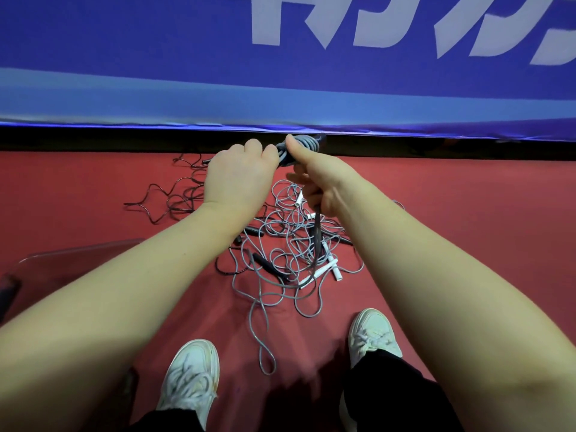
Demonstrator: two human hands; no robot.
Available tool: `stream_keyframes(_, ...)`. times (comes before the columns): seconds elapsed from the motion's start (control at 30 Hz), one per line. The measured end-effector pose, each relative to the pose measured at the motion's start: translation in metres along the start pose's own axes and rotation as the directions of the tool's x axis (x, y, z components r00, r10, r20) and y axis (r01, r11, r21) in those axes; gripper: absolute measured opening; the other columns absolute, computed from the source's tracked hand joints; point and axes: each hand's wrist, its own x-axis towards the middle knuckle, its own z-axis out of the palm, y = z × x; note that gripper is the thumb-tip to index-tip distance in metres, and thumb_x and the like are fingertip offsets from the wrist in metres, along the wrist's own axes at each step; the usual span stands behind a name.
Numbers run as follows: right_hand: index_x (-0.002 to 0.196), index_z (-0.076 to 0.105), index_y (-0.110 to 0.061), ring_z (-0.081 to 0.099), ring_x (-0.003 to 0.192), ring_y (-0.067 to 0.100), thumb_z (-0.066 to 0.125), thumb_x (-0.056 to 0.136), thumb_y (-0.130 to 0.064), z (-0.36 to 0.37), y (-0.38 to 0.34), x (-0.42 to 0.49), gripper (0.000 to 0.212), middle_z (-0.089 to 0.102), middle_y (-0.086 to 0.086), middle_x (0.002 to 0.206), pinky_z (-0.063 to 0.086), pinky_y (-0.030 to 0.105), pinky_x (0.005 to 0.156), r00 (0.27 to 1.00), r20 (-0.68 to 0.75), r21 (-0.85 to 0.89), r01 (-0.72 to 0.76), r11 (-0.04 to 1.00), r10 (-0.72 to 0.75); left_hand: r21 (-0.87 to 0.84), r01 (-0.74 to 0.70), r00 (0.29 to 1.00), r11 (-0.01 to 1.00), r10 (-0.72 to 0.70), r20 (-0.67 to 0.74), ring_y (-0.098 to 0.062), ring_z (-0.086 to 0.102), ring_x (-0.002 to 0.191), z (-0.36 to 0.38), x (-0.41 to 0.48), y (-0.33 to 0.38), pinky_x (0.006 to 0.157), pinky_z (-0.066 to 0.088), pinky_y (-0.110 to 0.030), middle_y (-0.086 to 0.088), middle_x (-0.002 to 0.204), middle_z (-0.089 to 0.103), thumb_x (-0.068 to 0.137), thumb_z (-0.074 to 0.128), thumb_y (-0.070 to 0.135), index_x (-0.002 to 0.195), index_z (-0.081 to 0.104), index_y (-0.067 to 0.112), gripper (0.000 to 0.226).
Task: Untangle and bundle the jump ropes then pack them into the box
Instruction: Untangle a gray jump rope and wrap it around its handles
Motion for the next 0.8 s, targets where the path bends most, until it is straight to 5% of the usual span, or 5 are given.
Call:
stream_keyframes(0.3,0.080,0.057,-0.023,0.033,0.038,0.001,0.064,0.085,-0.037,0.005,0.001,0.008,0.016,0.066,-0.002,0.088,0.024,0.019,0.042,0.994,-0.091,0.203,0.075,0.976,-0.057,-0.019,-0.001,0.998,1.000,-0.001,-0.070,-0.023,0.047,0.039,-0.008,0.000,0.008,0.045,0.008,-0.023,-0.005,0.056,0.050,0.051,0.084,0.011,0.071,0.063,0.012,0.029)
stream_keyframes(0.47,0.077,0.060,-0.021,0.027,0.049,0.008,0.067,0.082,-0.035,0.001,-0.003,0.009,0.017,0.064,-0.003,0.080,0.022,0.020,0.040,0.987,-0.125,0.193,0.126,0.973,-0.103,-0.471,0.186,0.977,0.863,-0.109,0.185,-0.033,0.056,0.094,-0.013,0.001,0.008,0.065,0.037,-0.038,-0.011,0.108,0.057,0.092,0.053,0.018,0.120,0.053,0.012,0.028)
stream_keyframes(0.53,0.077,0.060,-0.020,0.025,0.046,0.007,0.067,0.082,-0.034,-0.001,-0.002,0.010,0.017,0.063,-0.004,0.077,0.020,0.016,0.034,0.986,-0.120,0.209,0.143,0.968,-0.119,-0.714,0.274,0.952,0.644,-0.076,0.297,-0.024,0.058,0.094,-0.018,0.000,0.002,0.076,0.044,-0.036,-0.002,0.107,0.060,0.091,0.059,0.030,0.122,0.054,0.018,0.034)
stream_keyframes(0.67,0.078,0.061,-0.020,0.026,0.041,0.006,0.068,0.081,-0.036,-0.001,0.001,0.015,0.017,0.061,-0.004,0.079,0.019,0.014,0.032,0.985,-0.104,0.208,0.157,0.965,-0.138,-0.649,0.708,0.701,-0.278,0.165,0.693,-0.012,0.064,0.071,-0.028,0.000,-0.014,0.060,0.053,-0.021,-0.005,0.094,0.065,0.093,0.048,0.049,0.101,0.059,0.014,0.038)
stream_keyframes(0.8,0.079,0.064,-0.018,0.024,0.037,0.006,0.068,0.081,-0.035,0.004,-0.001,0.010,0.018,0.061,-0.004,0.074,0.017,0.017,0.033,0.982,-0.066,0.177,0.187,0.966,-0.177,-0.273,0.795,0.555,-0.542,0.467,0.689,-0.007,0.057,0.052,-0.024,-0.002,-0.020,0.042,0.044,-0.014,-0.005,0.074,0.065,0.096,0.036,0.049,0.100,0.056,0.004,0.049)
